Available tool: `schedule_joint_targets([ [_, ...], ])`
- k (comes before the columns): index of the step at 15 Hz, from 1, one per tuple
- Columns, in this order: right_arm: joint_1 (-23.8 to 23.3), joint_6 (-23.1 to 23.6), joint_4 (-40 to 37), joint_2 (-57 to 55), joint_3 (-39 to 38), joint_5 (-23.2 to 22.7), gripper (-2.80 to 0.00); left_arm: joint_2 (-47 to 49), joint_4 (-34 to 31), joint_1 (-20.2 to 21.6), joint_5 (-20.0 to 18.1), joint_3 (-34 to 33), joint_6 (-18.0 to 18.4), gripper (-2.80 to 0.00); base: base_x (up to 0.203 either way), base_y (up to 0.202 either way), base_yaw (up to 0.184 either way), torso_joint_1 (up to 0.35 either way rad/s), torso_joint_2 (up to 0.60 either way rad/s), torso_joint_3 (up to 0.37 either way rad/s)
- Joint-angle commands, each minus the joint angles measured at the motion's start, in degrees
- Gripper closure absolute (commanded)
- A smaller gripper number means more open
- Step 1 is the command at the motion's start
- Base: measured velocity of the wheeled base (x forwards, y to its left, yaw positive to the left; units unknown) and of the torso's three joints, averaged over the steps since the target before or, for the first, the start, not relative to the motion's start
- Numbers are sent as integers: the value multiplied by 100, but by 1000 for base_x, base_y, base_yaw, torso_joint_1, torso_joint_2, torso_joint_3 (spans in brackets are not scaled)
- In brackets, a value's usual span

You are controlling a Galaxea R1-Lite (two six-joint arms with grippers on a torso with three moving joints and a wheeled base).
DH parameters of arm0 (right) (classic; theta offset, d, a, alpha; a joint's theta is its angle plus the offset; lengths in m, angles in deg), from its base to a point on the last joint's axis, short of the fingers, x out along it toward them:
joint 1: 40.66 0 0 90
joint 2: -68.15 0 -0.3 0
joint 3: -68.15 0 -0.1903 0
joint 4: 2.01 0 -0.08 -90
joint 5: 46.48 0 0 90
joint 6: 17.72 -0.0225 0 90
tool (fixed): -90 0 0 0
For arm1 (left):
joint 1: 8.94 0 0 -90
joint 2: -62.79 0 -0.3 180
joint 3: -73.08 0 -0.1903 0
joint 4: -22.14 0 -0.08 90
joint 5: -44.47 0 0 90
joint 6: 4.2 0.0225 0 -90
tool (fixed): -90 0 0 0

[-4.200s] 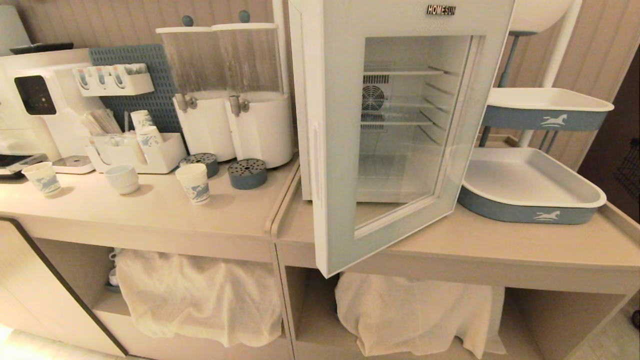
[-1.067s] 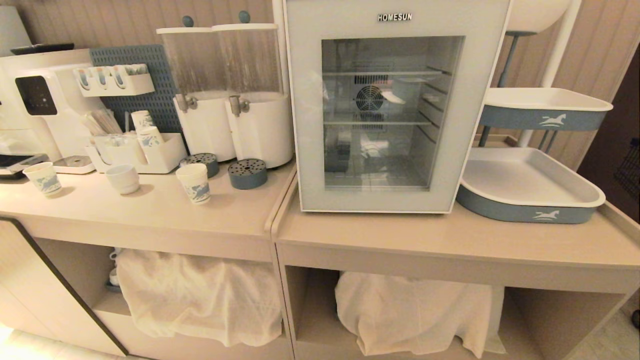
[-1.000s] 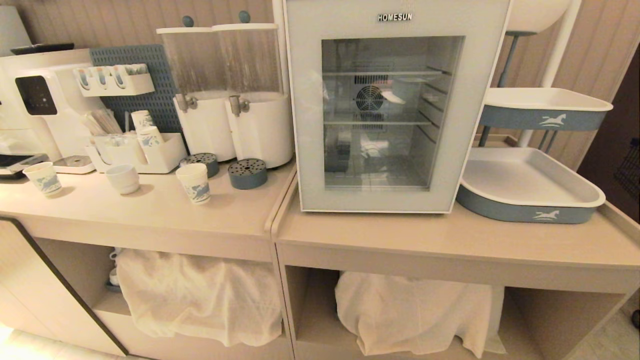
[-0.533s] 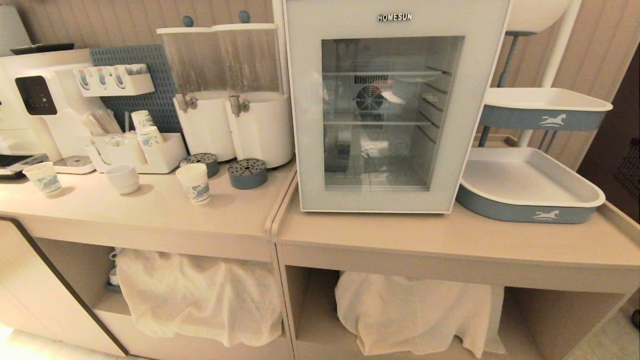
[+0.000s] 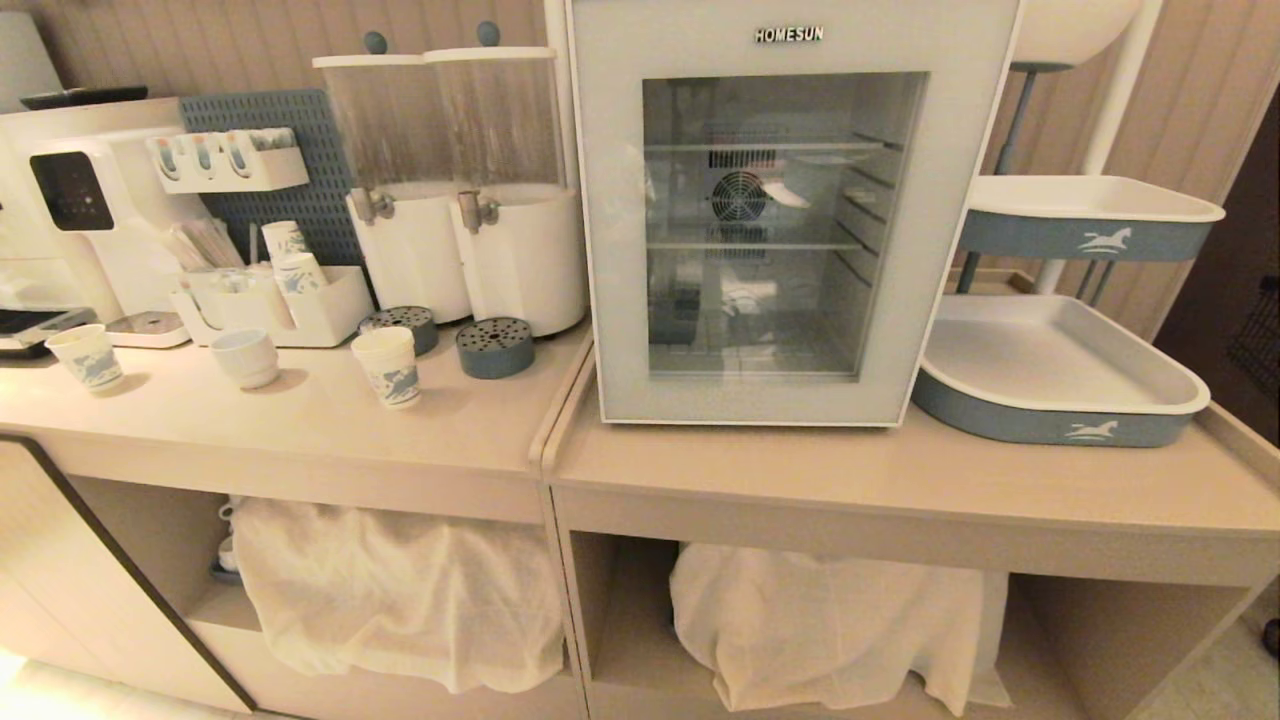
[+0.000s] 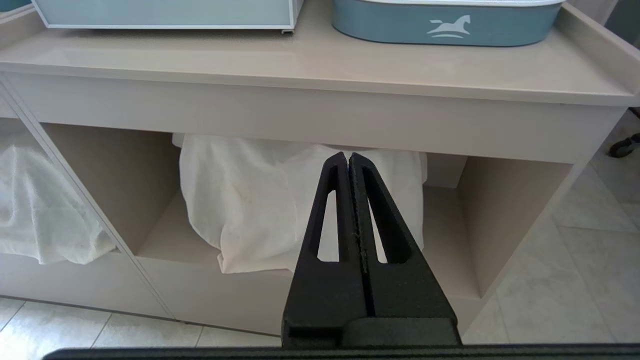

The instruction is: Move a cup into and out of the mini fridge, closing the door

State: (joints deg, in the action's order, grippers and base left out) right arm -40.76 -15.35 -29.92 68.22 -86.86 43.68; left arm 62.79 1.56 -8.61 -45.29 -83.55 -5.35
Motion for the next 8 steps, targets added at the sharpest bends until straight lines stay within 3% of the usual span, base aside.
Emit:
schedule_joint_targets([
  [1, 1, -8, 10, -7, -4, 2, 0, 0, 3, 2, 2, -105, 1, 0, 0, 0, 0, 0, 0, 0],
  [4, -4, 1, -3, -7, -4, 2, 0, 0, 3, 2, 2, -105, 12, 0, 1, 36, -3, 0, 2, 0],
  [8, 1, 10, -3, -7, 5, 2, 0, 0, 3, 2, 2, -105, 10, 0, 0, 185, -3, 5, 0, 2],
])
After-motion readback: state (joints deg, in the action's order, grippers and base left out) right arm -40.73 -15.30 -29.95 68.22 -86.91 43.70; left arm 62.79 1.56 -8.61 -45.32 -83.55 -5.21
